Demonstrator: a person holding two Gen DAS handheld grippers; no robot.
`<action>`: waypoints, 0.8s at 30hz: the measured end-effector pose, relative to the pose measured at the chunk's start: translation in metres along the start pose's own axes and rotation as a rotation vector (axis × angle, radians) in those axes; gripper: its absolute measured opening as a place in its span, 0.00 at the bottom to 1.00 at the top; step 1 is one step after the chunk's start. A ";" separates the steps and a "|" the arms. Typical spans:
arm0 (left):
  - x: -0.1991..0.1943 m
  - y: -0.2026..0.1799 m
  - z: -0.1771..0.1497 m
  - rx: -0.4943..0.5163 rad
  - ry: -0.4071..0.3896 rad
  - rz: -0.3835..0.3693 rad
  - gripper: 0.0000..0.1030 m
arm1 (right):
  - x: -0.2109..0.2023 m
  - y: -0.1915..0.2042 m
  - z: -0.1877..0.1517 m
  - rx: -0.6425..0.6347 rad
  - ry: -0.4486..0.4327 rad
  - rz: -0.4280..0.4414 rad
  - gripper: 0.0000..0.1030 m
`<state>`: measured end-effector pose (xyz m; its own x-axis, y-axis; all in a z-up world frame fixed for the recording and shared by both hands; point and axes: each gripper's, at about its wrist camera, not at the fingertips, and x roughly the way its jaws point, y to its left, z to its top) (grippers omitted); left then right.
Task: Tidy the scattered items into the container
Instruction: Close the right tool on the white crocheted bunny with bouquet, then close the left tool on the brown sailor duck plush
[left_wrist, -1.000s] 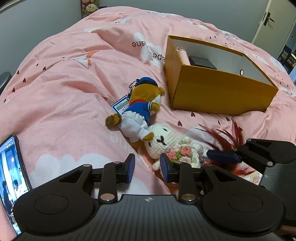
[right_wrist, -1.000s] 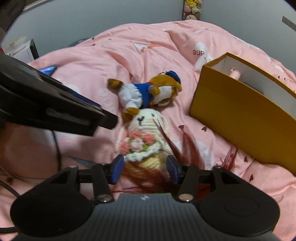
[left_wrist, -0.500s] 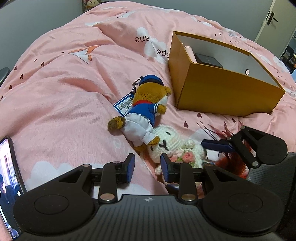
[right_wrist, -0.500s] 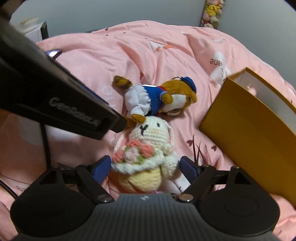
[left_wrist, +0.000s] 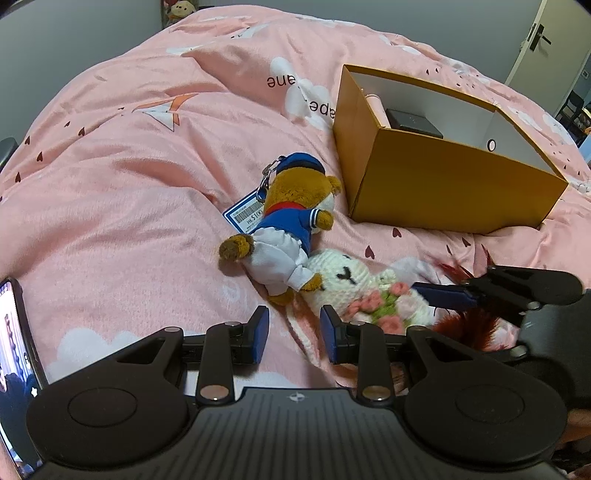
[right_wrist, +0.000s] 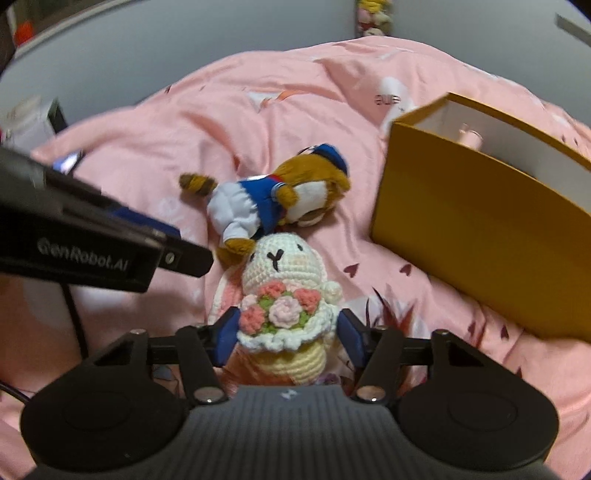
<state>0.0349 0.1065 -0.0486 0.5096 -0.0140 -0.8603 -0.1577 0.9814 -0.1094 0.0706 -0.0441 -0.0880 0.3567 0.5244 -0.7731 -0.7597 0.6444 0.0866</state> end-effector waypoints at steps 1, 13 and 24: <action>0.000 -0.001 0.001 0.006 -0.004 0.002 0.35 | -0.005 -0.004 0.001 0.030 -0.008 0.007 0.44; 0.010 -0.023 0.019 0.139 -0.080 0.070 0.49 | -0.039 -0.033 0.016 0.170 -0.131 -0.096 0.37; 0.053 -0.036 0.038 0.228 -0.032 0.170 0.58 | -0.013 -0.049 0.010 0.146 -0.035 -0.107 0.44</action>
<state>0.0991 0.0774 -0.0711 0.5189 0.1565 -0.8404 -0.0502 0.9870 0.1528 0.1089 -0.0770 -0.0758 0.4519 0.4655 -0.7610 -0.6302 0.7704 0.0970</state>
